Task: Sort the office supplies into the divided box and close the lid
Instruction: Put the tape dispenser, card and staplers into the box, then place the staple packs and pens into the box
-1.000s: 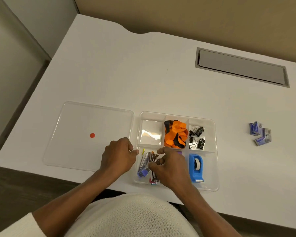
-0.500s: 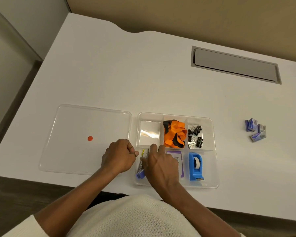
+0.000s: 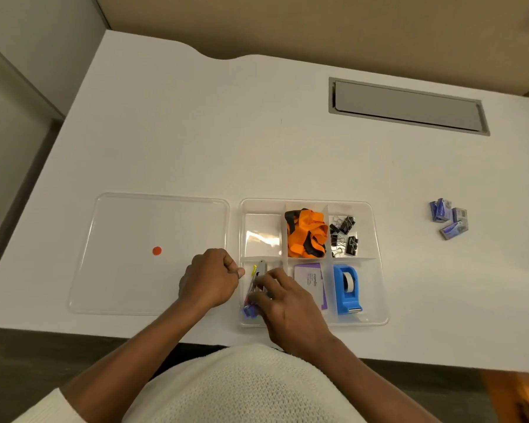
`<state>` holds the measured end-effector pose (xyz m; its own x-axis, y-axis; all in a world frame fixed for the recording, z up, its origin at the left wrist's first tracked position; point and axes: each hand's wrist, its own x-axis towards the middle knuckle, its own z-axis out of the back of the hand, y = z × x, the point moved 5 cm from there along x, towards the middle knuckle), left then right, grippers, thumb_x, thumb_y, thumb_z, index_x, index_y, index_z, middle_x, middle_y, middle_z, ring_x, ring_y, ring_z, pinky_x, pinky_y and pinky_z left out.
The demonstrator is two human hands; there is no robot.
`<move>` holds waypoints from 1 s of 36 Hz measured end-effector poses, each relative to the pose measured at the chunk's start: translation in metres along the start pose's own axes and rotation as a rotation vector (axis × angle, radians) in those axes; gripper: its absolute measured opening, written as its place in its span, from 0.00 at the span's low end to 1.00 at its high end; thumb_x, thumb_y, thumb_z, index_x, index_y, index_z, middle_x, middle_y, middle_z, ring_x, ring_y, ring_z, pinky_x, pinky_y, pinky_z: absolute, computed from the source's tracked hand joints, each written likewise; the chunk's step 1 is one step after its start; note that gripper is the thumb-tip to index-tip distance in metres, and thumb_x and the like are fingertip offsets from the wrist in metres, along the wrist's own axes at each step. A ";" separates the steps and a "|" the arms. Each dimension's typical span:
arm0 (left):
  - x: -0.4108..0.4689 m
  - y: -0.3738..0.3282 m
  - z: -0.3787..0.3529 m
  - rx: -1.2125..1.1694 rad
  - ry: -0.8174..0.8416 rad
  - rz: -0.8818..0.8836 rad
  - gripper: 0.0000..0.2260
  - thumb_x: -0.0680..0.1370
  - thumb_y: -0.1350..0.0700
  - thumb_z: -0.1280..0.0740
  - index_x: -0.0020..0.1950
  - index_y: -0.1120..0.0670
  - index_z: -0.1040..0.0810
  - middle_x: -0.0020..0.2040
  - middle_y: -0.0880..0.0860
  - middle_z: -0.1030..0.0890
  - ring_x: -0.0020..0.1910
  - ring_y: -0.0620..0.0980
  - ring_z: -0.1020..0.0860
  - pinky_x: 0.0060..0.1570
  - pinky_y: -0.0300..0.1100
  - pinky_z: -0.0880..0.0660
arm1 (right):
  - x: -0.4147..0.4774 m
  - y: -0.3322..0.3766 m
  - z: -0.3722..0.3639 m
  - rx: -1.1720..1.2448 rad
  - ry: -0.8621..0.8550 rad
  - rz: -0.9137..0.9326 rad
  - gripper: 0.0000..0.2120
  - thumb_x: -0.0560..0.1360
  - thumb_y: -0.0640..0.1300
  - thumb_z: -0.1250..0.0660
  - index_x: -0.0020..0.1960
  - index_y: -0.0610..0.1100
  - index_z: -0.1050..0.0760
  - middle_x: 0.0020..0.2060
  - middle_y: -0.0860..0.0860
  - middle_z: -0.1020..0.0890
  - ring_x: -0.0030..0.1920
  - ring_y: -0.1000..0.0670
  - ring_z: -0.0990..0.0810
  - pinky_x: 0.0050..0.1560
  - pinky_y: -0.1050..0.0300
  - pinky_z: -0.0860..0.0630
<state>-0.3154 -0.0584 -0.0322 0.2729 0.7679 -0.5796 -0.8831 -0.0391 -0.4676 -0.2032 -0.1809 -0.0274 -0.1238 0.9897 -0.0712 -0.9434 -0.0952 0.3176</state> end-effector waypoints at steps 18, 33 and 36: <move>-0.004 -0.011 0.006 0.254 -0.062 -0.042 0.11 0.78 0.43 0.27 0.42 0.47 0.24 0.39 0.46 0.19 0.39 0.48 0.20 0.41 0.44 0.20 | -0.025 -0.021 0.008 0.118 -0.297 0.081 0.06 0.80 0.46 0.30 0.56 0.46 0.20 0.54 0.49 0.17 0.59 0.50 0.20 0.63 0.52 0.24; -0.021 -0.170 -0.016 0.538 -0.164 -0.396 0.16 0.80 0.39 0.35 0.57 0.50 0.23 0.53 0.50 0.16 0.50 0.54 0.18 0.43 0.45 0.25 | -0.106 -0.196 0.102 0.239 -0.685 -0.522 0.07 0.79 0.45 0.29 0.56 0.45 0.18 0.50 0.50 0.19 0.48 0.53 0.20 0.39 0.59 0.18; -0.020 -0.214 -0.042 0.519 -0.142 -0.495 0.15 0.81 0.40 0.35 0.54 0.51 0.23 0.51 0.50 0.17 0.50 0.54 0.19 0.43 0.45 0.28 | -0.133 -0.245 0.105 0.235 -0.712 -0.666 0.08 0.78 0.47 0.28 0.56 0.49 0.19 0.51 0.54 0.18 0.47 0.54 0.19 0.39 0.56 0.18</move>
<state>-0.1161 -0.0917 0.0513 0.6661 0.6936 -0.2741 -0.7458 0.6154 -0.2552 0.0765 -0.2778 0.0039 0.6926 0.6746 0.2554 -0.6595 0.4487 0.6031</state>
